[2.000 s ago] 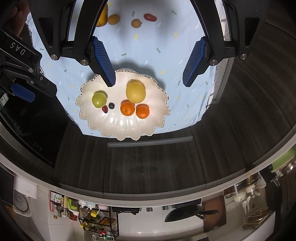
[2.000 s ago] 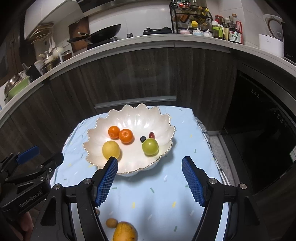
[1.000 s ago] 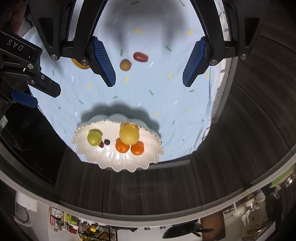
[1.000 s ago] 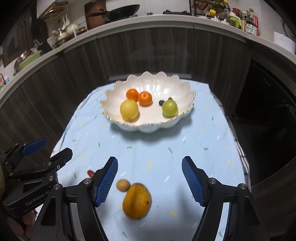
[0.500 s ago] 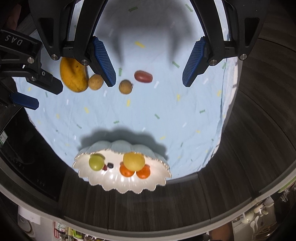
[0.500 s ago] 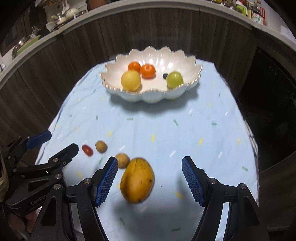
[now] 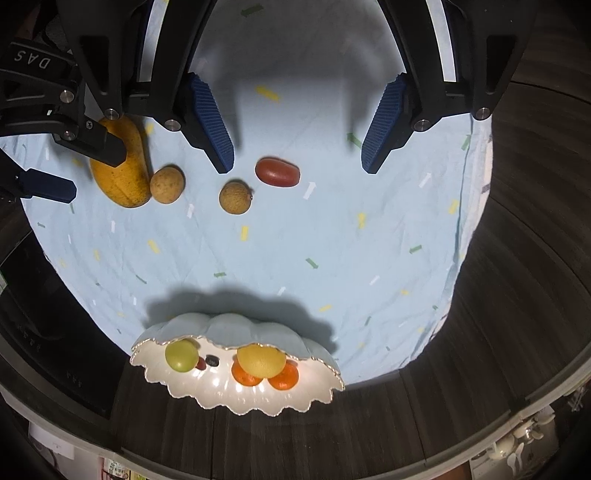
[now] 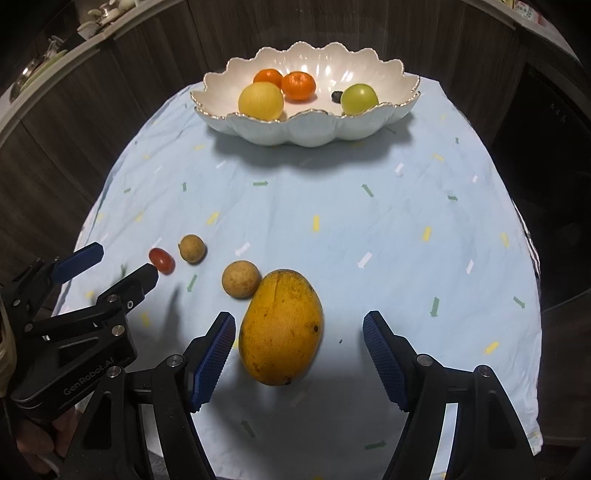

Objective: Organize fruits
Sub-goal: 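Grasp the second red tomato with the left tool while the right tool grasps the mango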

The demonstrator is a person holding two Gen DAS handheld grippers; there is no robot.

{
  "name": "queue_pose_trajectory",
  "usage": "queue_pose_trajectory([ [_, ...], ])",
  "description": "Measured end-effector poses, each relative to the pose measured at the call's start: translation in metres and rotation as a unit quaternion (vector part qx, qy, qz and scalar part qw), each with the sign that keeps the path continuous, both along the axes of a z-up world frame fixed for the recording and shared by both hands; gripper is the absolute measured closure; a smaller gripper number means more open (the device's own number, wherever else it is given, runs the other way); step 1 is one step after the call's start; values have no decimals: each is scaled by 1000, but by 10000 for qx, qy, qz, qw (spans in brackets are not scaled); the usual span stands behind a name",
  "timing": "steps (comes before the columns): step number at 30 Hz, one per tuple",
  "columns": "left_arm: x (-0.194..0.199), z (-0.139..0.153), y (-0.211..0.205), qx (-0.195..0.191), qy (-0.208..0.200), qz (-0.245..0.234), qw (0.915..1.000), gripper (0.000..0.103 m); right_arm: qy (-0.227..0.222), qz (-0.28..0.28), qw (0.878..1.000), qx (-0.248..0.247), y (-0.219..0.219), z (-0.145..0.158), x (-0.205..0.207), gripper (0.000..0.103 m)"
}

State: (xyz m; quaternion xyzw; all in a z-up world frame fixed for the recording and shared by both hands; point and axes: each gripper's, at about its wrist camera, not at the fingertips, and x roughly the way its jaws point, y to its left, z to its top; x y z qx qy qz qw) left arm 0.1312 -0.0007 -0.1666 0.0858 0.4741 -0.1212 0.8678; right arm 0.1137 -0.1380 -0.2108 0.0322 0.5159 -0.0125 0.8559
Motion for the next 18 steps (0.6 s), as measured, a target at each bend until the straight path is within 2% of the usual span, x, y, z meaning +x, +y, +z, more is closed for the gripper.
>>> queue_pose_trajectory([
  [18, 17, -21, -2, -170, 172, -169, 9996, 47, 348, -190, 9992, -46, 13, -14, 13, 32],
])
